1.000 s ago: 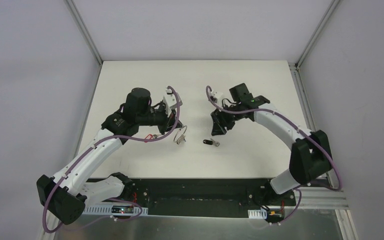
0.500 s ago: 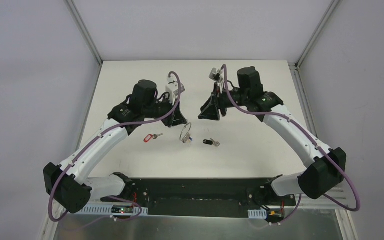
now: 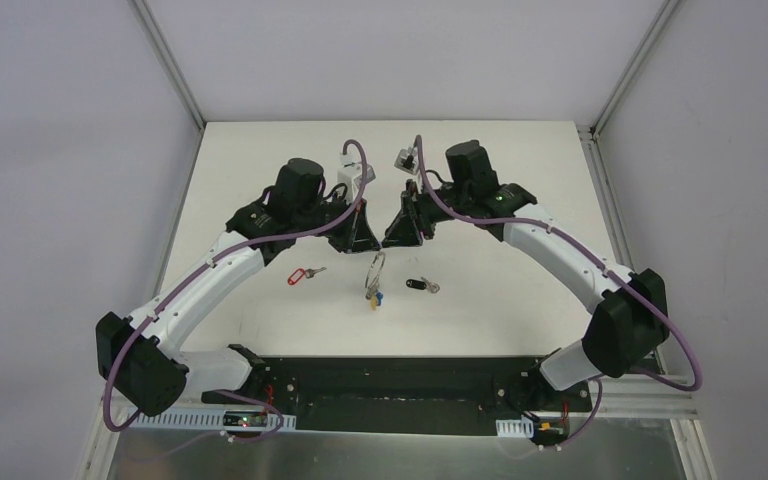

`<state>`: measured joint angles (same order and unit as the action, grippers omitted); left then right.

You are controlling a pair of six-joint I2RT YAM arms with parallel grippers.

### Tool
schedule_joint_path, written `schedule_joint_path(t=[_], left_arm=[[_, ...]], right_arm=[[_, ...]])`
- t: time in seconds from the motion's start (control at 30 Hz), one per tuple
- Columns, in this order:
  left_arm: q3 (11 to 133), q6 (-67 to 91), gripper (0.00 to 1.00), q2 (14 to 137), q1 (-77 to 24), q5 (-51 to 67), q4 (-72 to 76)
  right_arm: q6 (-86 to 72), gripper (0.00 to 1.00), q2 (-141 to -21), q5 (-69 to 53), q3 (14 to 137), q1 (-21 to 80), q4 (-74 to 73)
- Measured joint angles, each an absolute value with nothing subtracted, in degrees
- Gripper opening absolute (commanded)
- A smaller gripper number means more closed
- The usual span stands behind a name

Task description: Put the keys on the keyring

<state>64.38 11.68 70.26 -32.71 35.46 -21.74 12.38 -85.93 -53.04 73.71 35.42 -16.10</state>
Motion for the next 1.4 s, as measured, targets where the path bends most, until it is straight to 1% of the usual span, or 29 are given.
schedule_joint_path(t=[0.27,0.47,0.57,0.7,0.87,1.27,1.4], left_arm=[[64.40,12.08,0.00,70.26,-33.08,35.46,-21.71],[64.40,12.05,0.00,70.26,-33.08,35.40,-21.74],[64.40,12.03,0.00,70.26,-33.08,35.35,-21.74],[64.40,11.99,0.00,70.26,-33.08,35.33,-21.85],[64.40,9.93,0.00,70.06,-33.08,35.62,-21.80],[61.93,1.89,0.10,67.35,-33.01,42.13,-19.20],[61.23,0.45,0.15,67.35,-32.95,45.12,-18.09]], right_arm=[[11.97,0.31,-87.13,-53.43,73.71,36.05,-16.05],[11.73,0.21,-87.77,-54.30,73.71,36.38,-16.05],[11.51,0.08,-87.83,-54.96,73.71,36.45,-16.05],[11.33,0.00,-87.83,-55.44,73.71,36.45,-16.10],[11.79,0.00,-87.83,-55.51,73.69,36.40,-16.03],[15.79,0.00,-87.24,-61.19,73.23,36.21,-16.60],[17.12,0.00,-86.35,-62.48,72.55,36.21,-17.43]])
